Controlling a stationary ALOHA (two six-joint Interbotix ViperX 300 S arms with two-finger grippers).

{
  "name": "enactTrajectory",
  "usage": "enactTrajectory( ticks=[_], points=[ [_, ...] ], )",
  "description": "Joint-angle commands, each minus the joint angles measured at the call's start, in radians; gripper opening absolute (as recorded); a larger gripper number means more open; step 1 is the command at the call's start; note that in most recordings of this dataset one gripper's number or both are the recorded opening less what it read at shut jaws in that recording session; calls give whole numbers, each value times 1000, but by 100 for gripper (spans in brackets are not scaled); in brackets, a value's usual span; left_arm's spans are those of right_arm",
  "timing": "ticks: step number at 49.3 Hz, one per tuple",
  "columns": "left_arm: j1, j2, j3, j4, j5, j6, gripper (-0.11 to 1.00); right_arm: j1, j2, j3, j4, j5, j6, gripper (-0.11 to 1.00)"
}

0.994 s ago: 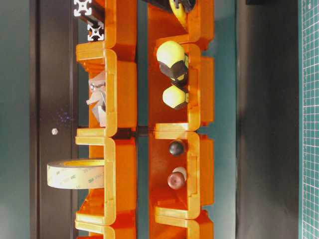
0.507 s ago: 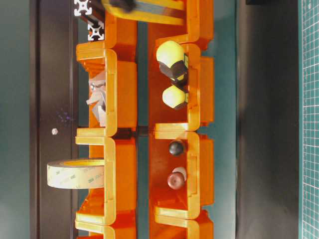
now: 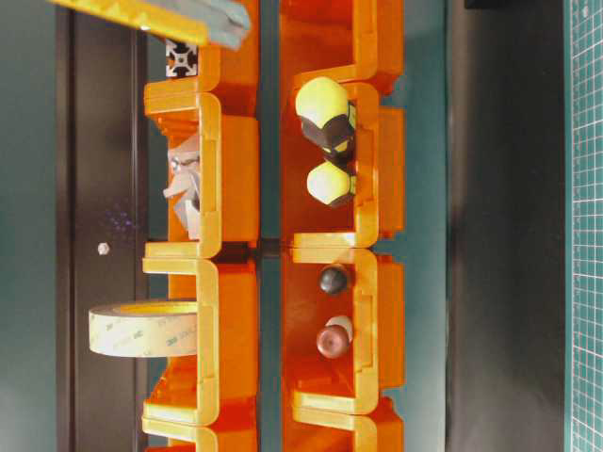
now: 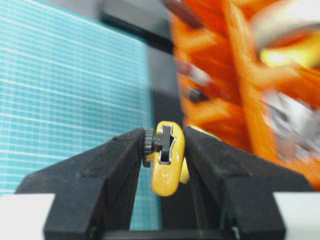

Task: Pick cutter from container rack with right arm.
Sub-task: 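Carry the knife with the right gripper to the mat center and lower it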

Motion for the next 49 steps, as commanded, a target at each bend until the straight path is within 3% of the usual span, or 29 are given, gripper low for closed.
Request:
enactTrajectory(
  ticks=[1,11,19,26,37,49],
  points=[
    [-8,2,-25,2,-5,-5,0,-8,41,-15,0,-101,-5,28],
    [-28,-8,-29,2,-5,-8,0,-97,141,48,-11,-362,-9,28],
    [-31,-29,-37,2,2,-41,0,-198,212,89,-92,-557,-23,28],
    [-32,-37,-40,3,-8,-44,0,-298,270,100,-147,-670,-77,28],
    [-32,-37,-40,2,-15,-46,0,-400,357,91,-160,-779,-160,28],
    [-32,-35,-40,3,-15,-48,0,-448,385,97,-161,-807,-166,28]
  ],
)
